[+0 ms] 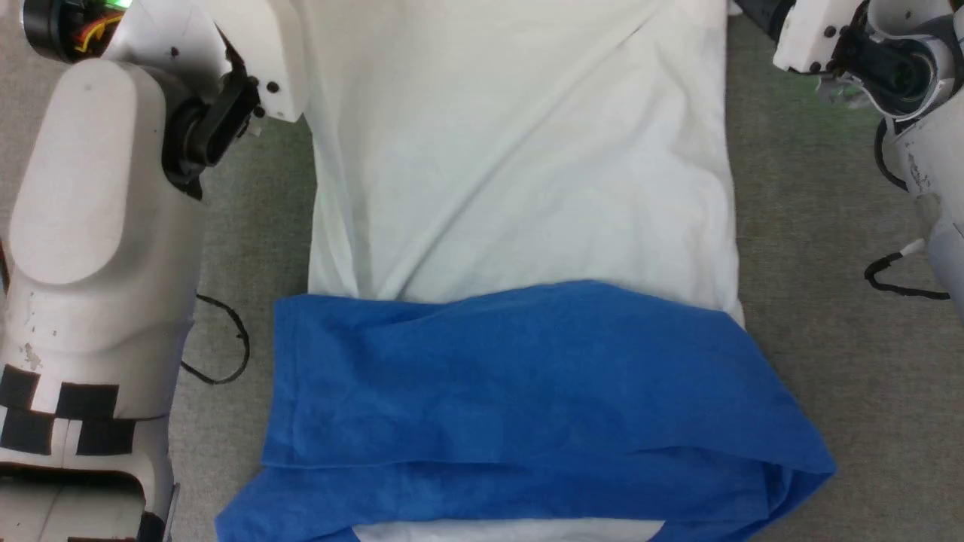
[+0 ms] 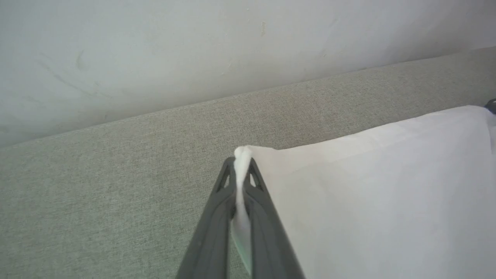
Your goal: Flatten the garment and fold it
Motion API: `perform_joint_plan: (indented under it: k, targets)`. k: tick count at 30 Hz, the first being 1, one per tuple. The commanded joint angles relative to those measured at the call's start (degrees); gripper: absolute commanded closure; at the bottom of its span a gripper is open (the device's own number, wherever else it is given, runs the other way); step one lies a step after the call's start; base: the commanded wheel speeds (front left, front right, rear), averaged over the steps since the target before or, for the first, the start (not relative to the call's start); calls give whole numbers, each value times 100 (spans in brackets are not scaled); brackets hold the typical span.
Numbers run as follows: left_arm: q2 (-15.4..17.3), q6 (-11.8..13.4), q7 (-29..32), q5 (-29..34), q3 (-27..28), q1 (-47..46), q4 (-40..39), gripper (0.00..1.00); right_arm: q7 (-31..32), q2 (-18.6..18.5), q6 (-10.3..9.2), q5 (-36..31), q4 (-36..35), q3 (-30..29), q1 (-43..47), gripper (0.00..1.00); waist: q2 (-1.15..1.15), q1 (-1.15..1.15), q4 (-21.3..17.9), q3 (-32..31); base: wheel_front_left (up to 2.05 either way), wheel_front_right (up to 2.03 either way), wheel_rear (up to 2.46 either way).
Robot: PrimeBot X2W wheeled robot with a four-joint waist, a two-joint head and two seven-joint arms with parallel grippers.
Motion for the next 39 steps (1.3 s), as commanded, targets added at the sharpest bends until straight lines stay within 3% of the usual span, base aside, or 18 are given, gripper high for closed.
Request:
perform_joint_plan:
  k: [1, 5, 6, 7, 8, 9, 13, 19, 30, 33, 39]
  targets:
    - [-26, -42, -51, -7, -17, -89, -22, 100, 115, 2, -3, 41, 129, 66, -55, 0, 0, -1, 172, 175, 0, 0, 0]
    - [-24, -62, -117, -36, -45, -95, 31, 100, 937, 31, -3, 169, 557, 301, -69, 0, 0, -1, 183, 205, 0, 0, 0]
    - [-15, -66, -128, -47, -45, -96, 54, 100, 1130, 31, -3, 182, 639, 359, -72, 9, 0, -1, 179, 208, 0, 0, 0]
    - [-2, -70, -139, -52, -47, -99, 78, 100, 1294, 31, -3, 194, 708, 408, -72, 53, 0, -1, 173, 210, 0, 0, 0]
    - [11, -73, -151, -54, -49, -103, 102, 100, 1422, 33, -3, 208, 761, 445, -75, 71, 0, -1, 166, 209, 0, 0, 0]
    - [20, -75, -161, -59, -50, -107, 127, 100, 1506, 35, -3, 218, 792, 477, -82, 100, 0, -1, 159, 207, 0, 0, 0]
    - [63, -76, -229, -72, -40, -151, 229, 100, 1208, -37, -3, 227, 575, 566, -149, 100, 0, -1, 126, 181, 0, 0, 0]
    - [198, -14, -672, 33, 38, -293, 390, 100, -167, -364, -3, 75, 125, 615, -369, 100, 0, -1, 40, -8, 0, 0, 0]
    - [407, 180, -2537, 344, 290, -907, 1068, 100, -2688, -656, -3, -326, 86, 479, -965, 100, 0, -1, -270, -684, 0, 0, 0]
    - [460, 226, -3015, 418, 335, -1127, 1285, 100, -3102, -628, -3, -398, 98, 536, -1082, 100, 0, -1, -344, -839, 0, 0, 0]
    - [432, 211, -3415, 323, 392, -1093, 1461, 100, -3497, -623, -3, -368, -163, 873, -972, 100, 0, -1, -397, -1082, 0, 0, 0]
